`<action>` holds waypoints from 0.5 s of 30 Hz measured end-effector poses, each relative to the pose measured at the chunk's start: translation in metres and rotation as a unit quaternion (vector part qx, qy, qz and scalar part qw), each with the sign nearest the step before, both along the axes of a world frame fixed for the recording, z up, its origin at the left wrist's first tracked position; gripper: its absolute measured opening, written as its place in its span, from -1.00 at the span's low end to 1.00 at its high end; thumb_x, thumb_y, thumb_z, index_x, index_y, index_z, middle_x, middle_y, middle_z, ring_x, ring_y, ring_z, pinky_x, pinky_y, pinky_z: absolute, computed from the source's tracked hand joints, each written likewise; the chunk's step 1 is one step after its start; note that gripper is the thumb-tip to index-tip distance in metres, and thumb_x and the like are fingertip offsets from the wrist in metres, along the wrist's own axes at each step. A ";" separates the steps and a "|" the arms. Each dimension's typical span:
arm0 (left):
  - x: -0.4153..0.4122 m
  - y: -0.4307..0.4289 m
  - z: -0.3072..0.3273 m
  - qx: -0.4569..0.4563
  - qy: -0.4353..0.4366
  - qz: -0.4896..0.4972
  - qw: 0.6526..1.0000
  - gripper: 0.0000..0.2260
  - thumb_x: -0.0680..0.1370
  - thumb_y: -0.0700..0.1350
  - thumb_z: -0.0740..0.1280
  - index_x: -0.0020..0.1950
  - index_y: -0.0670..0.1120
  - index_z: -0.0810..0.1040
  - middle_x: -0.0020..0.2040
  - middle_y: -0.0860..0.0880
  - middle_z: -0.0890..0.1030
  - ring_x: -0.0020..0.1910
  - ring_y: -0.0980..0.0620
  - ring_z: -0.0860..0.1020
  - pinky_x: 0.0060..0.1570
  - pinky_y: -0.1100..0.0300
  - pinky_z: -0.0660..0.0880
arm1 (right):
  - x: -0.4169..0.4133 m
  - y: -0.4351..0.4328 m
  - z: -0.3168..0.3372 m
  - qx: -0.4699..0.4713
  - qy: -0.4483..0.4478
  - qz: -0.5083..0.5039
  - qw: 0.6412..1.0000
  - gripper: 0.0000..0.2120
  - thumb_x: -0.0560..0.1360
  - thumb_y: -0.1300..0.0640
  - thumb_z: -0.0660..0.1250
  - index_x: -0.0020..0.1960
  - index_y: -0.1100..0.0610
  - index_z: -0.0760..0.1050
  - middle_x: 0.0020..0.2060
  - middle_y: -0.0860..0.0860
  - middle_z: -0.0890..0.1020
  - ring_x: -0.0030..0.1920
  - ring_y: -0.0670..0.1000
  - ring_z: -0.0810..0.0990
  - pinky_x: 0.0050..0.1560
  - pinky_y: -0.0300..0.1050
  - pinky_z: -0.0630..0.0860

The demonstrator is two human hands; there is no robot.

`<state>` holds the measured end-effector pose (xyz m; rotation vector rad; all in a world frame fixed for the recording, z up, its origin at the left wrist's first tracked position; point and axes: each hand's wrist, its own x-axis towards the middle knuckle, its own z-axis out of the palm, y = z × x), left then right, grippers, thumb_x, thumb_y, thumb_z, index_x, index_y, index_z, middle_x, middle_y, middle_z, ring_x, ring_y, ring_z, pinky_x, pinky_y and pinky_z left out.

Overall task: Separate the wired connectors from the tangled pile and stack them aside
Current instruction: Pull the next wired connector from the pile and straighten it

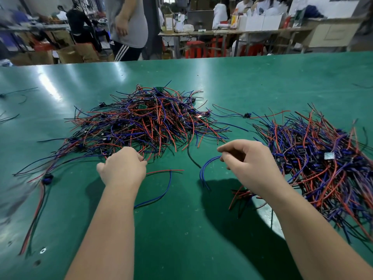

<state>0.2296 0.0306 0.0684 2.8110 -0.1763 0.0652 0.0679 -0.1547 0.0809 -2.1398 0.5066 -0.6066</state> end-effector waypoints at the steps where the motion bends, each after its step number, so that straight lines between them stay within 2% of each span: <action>1: 0.000 0.000 0.001 -0.040 -0.043 -0.003 0.998 -0.88 0.54 0.04 0.36 -0.03 0.06 0.65 -0.17 0.02 0.61 -0.13 -0.06 0.49 0.09 0.04 0.26 | 0.000 0.000 0.000 0.002 0.001 -0.001 1.000 -0.84 0.50 0.24 0.32 -0.07 0.06 0.65 -0.28 0.06 0.68 -0.26 0.07 0.61 -0.24 -0.13 0.53; 2: 0.000 -0.001 0.003 -0.112 -0.113 -0.019 0.987 -0.90 0.54 0.02 0.37 -0.06 0.03 0.64 -0.21 0.04 0.60 -0.21 -0.01 0.46 0.06 0.06 0.28 | 0.000 0.000 0.000 0.003 0.002 -0.003 1.000 -0.85 0.50 0.24 0.32 -0.07 0.06 0.65 -0.28 0.06 0.68 -0.26 0.07 0.61 -0.22 -0.12 0.54; 3: -0.002 -0.002 0.007 -0.216 -0.199 -0.055 0.954 -0.91 0.53 -0.01 0.39 -0.08 0.00 0.63 -0.24 0.05 0.59 -0.28 0.04 0.45 0.04 0.09 0.36 | 0.000 0.000 0.001 0.003 0.001 -0.005 1.000 -0.85 0.50 0.24 0.32 -0.07 0.06 0.65 -0.28 0.05 0.68 -0.26 0.06 0.61 -0.22 -0.11 0.54; 5: -0.009 -0.006 0.018 -0.423 -0.320 -0.145 0.835 -0.97 0.52 -0.09 0.41 -0.10 -0.02 0.59 -0.26 0.08 0.58 -0.35 0.18 0.53 -0.15 0.23 0.49 | 0.000 0.000 0.002 0.003 -0.002 -0.009 1.000 -0.84 0.50 0.23 0.32 -0.08 0.06 0.66 -0.28 0.03 0.68 -0.26 0.04 0.61 -0.22 -0.13 0.53; 6: -0.013 -0.009 0.023 -0.504 -0.330 -0.164 0.781 -0.95 0.52 -0.12 0.41 -0.11 -0.02 0.56 -0.26 0.07 0.58 -0.35 0.22 0.57 -0.22 0.30 0.49 | 0.000 0.000 0.002 0.005 -0.004 -0.011 1.000 -0.84 0.49 0.23 0.32 -0.08 0.06 0.66 -0.28 0.03 0.68 -0.27 0.04 0.61 -0.23 -0.14 0.52; 7: -0.016 -0.013 0.026 -0.572 -0.308 -0.165 0.742 -0.92 0.52 -0.14 0.41 -0.13 -0.02 0.54 -0.26 0.04 0.59 -0.33 0.19 0.61 -0.24 0.31 0.50 | 0.000 0.000 0.002 0.007 -0.007 -0.012 1.000 -0.84 0.49 0.24 0.32 -0.08 0.06 0.66 -0.29 0.04 0.68 -0.27 0.04 0.61 -0.23 -0.14 0.52; 9: -0.019 -0.019 0.030 -0.669 -0.230 -0.152 0.690 -0.89 0.51 -0.20 0.42 -0.15 -0.04 0.52 -0.25 -0.01 0.61 -0.31 0.13 0.64 -0.20 0.21 0.55 | 0.000 0.000 0.003 0.007 -0.006 -0.014 1.000 -0.84 0.49 0.24 0.32 -0.09 0.07 0.66 -0.29 0.04 0.68 -0.27 0.05 0.61 -0.22 -0.13 0.53; 12: -0.021 -0.022 0.031 -0.744 -0.131 -0.134 0.641 -0.90 0.52 -0.27 0.39 -0.15 -0.13 0.51 -0.29 0.05 0.64 -0.29 0.12 0.63 -0.12 0.20 0.56 | 0.000 0.001 0.003 0.013 -0.004 -0.007 1.000 -0.84 0.49 0.23 0.32 -0.09 0.04 0.65 -0.29 0.01 0.68 -0.27 0.02 0.62 -0.19 -0.11 0.55; 15: -0.021 -0.023 0.034 -0.801 -0.044 -0.128 0.583 -0.93 0.53 -0.27 0.35 -0.14 -0.16 0.51 -0.28 0.00 0.65 -0.28 0.07 0.63 -0.11 0.27 0.53 | 0.000 0.002 0.004 0.034 -0.005 0.005 0.999 -0.84 0.49 0.23 0.33 -0.10 0.02 0.64 -0.30 0.00 0.68 -0.28 0.01 0.64 -0.19 -0.11 0.56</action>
